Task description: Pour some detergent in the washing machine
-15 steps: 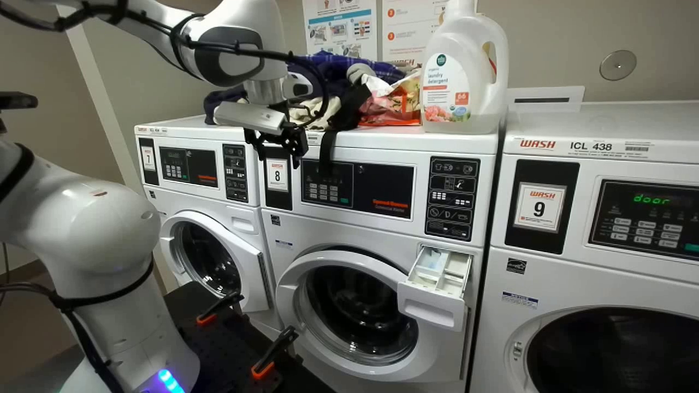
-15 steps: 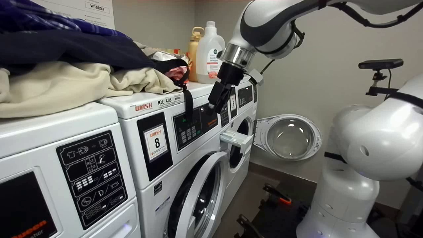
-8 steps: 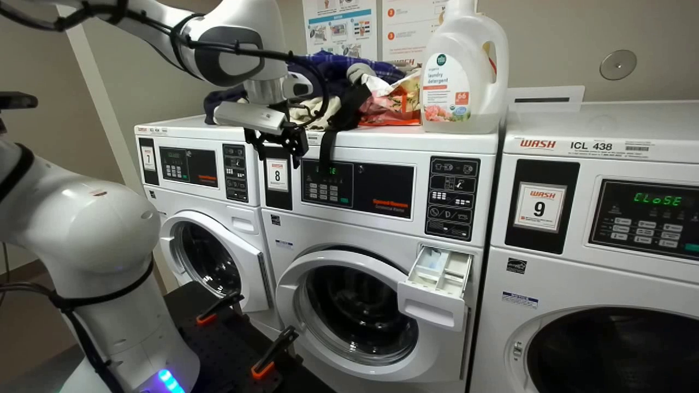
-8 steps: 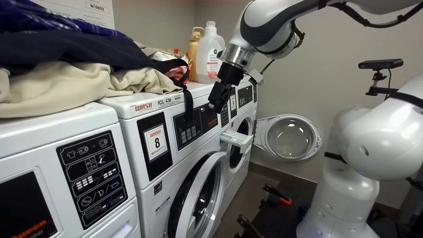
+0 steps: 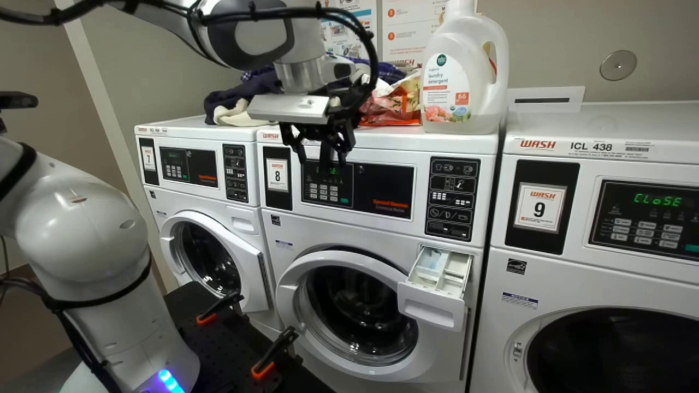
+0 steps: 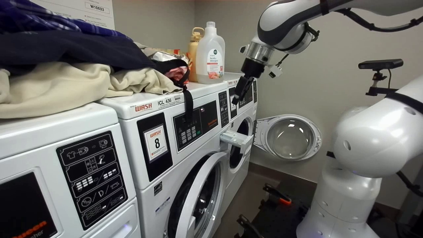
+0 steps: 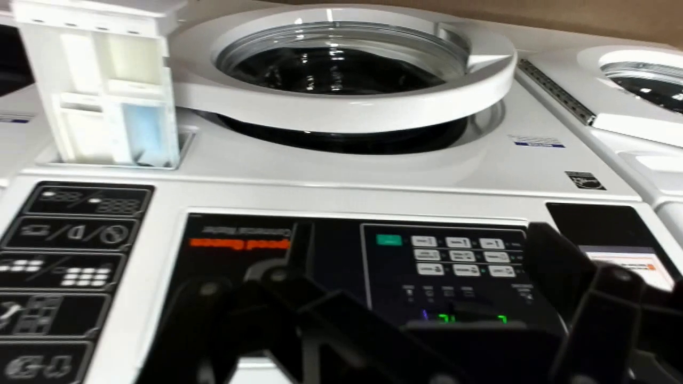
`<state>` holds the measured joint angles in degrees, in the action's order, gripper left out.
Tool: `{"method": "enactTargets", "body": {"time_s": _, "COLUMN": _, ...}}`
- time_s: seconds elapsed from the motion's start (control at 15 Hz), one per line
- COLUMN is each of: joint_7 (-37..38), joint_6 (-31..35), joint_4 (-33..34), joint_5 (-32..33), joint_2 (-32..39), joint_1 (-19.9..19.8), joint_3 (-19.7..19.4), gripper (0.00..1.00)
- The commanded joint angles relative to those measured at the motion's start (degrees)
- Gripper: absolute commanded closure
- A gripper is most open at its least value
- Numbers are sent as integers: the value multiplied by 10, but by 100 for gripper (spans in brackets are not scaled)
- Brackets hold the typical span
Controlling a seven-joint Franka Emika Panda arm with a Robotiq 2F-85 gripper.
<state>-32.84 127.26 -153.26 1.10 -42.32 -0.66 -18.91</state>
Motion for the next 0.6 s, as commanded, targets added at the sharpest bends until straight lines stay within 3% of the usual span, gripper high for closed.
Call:
{"method": "enactTargets", "body": {"time_s": 0.0, "joint_7": -95, "joint_6": -45, "joint_4": 59, "joint_5": 26, "joint_2": 3, "joint_1": -27, "joint_3": -59, "gripper": 0}}
{"method": "enactTargets", "body": {"time_s": 0.53, "joint_7": -275, "joint_6": -7, "joint_4": 224, "joint_5": -5, "joint_2": 109, "joint_1": -10, "joint_3": -163, "gripper": 0}}
